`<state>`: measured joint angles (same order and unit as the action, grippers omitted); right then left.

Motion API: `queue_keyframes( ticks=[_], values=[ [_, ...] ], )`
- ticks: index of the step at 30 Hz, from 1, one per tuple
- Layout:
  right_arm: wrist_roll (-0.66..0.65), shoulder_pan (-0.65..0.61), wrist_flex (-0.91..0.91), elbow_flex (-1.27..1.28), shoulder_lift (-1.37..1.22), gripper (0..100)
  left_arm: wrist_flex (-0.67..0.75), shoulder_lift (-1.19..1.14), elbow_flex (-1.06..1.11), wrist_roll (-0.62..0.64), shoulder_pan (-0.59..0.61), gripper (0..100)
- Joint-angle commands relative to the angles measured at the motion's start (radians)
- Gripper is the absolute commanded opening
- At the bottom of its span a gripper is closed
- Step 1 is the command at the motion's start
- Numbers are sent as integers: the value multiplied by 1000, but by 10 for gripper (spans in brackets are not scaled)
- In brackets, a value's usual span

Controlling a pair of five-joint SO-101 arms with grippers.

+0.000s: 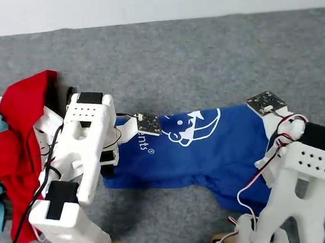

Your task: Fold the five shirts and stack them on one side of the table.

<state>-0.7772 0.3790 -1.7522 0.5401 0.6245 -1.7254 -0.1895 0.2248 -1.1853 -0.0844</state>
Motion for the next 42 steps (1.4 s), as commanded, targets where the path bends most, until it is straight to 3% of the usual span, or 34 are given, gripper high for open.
queue_keyframes(
  ticks=[1, 6, 14, 19, 22, 28, 34, 42],
  values=[
    [-3, 12, -38, -75, 27, 249, -18, 46, -10, -9, -5, 114],
    [77, 7, -38, -94, 24, 249, -14, 46, -96, 91, 14, 111],
    [95, 8, -36, 2, 25, 248, -8, 37, -180, 459, 14, 5],
    [-6, 5, -2, 97, 19, 248, -11, 40, -182, 804, 46, 4],
    [-95, 16, 38, 187, 25, 248, -11, 38, -182, 925, 81, 4],
    [-101, 18, 191, 350, 25, 248, -28, 37, -176, 950, 118, 5],
    [-71, 35, 219, 387, 25, 248, -28, 37, -111, 950, 89, 5],
    [-295, 31, 223, 448, 16, 248, -28, 37, -10, 950, 69, 5]
  ],
)
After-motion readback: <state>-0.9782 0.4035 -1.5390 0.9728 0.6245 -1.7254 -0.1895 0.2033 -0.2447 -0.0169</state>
